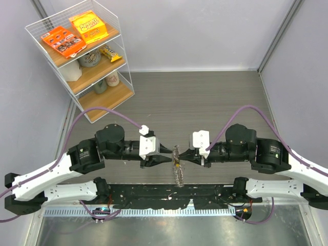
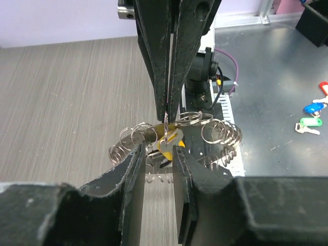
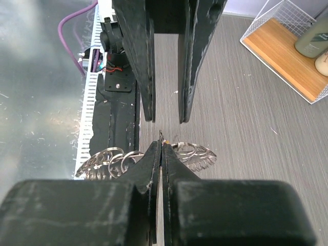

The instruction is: Put the keys on the keyring

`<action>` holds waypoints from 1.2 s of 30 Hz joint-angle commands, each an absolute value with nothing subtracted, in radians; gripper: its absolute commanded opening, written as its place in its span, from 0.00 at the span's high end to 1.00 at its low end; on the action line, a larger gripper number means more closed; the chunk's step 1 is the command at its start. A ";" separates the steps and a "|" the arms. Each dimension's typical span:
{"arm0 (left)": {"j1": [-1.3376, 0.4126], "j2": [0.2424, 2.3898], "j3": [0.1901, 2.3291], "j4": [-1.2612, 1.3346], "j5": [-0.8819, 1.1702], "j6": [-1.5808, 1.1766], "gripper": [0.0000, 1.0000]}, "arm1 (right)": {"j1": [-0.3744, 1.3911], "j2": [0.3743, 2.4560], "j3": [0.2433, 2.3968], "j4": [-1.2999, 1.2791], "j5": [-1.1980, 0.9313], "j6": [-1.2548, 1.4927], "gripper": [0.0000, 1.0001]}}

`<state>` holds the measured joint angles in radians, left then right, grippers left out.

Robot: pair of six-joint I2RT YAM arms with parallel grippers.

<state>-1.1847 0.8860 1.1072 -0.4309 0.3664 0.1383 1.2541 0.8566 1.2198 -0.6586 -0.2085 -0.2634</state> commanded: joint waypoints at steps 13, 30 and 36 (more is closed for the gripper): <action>-1.186 0.871 1.094 -0.310 0.403 0.112 0.67 | 1.256 0.805 1.186 -0.499 -0.222 -0.233 0.94; -1.187 0.897 1.104 -0.318 0.416 0.113 0.82 | 1.258 0.792 1.184 -0.459 -0.222 -0.229 0.94; -1.186 0.905 1.114 -0.316 0.414 0.110 1.00 | 1.256 0.787 1.180 -0.443 -0.230 -0.227 0.95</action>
